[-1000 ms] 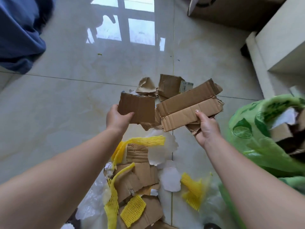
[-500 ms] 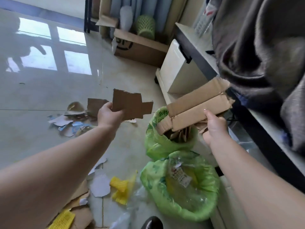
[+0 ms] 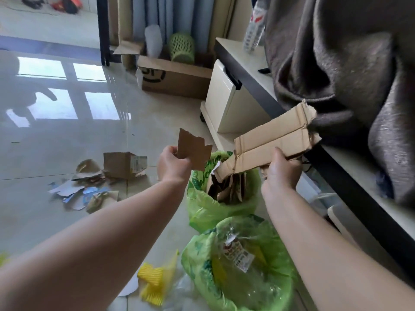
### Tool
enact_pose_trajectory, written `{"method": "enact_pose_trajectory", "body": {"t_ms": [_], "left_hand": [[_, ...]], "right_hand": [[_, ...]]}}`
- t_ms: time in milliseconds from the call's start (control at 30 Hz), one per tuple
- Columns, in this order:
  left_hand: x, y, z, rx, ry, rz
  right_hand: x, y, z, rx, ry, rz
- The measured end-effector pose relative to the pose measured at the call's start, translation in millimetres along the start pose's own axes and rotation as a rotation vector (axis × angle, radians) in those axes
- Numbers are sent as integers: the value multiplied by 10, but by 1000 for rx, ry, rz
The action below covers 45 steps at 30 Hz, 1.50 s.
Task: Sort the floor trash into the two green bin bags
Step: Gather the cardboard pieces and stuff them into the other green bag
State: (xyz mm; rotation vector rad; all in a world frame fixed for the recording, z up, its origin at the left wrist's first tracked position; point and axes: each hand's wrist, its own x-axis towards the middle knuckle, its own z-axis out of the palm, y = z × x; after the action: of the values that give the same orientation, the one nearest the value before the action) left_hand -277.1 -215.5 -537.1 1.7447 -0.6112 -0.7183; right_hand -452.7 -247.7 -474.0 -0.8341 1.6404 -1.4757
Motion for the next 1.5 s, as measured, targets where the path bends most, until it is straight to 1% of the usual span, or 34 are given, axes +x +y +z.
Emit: {"method": "enact_pose_trajectory", "body": {"t_ms": [133,233,367,433,567,667,767,833,900,1000,1167,1300,1400,1500], "left_hand": [[67,-43,76,76,1,34],[134,-104,120,127,-11,39],[172,-177,246,171,-83,51],[177,-214,321,196,-109,59],[207,-249,450,261,-120,93],[228,-281,524,206,-173,79],[229,-384,552,71,-327,33],[229,-444,533,16,-407,11],[247,-462,507,-21,-469,-20],[288,-416,474,-71,-550,-57],[326,-456,475,-83,-509,-61],[412,-472,577,-68,-521,-50],[440,-520,652,-84,-565,-92],[448,-601,692,-146,-611,-178]], "right_hand": [[-24,236,207,-168,-4,-101],[-59,392,307,-206,-39,-148],[-102,541,418,-240,-125,-181],[-121,620,457,-302,-168,-190],[-93,809,549,-368,-241,-152],[-69,911,580,-409,-279,-89],[-61,956,549,-464,-347,-67],[-48,954,513,-451,-391,-102],[-36,952,477,-419,-422,-184],[7,948,441,-441,-447,-270],[69,1026,560,-504,-509,-235],[142,1069,699,-575,-504,-177],[173,1105,759,-643,-484,-136],[202,1140,807,-714,-476,-93]]}}
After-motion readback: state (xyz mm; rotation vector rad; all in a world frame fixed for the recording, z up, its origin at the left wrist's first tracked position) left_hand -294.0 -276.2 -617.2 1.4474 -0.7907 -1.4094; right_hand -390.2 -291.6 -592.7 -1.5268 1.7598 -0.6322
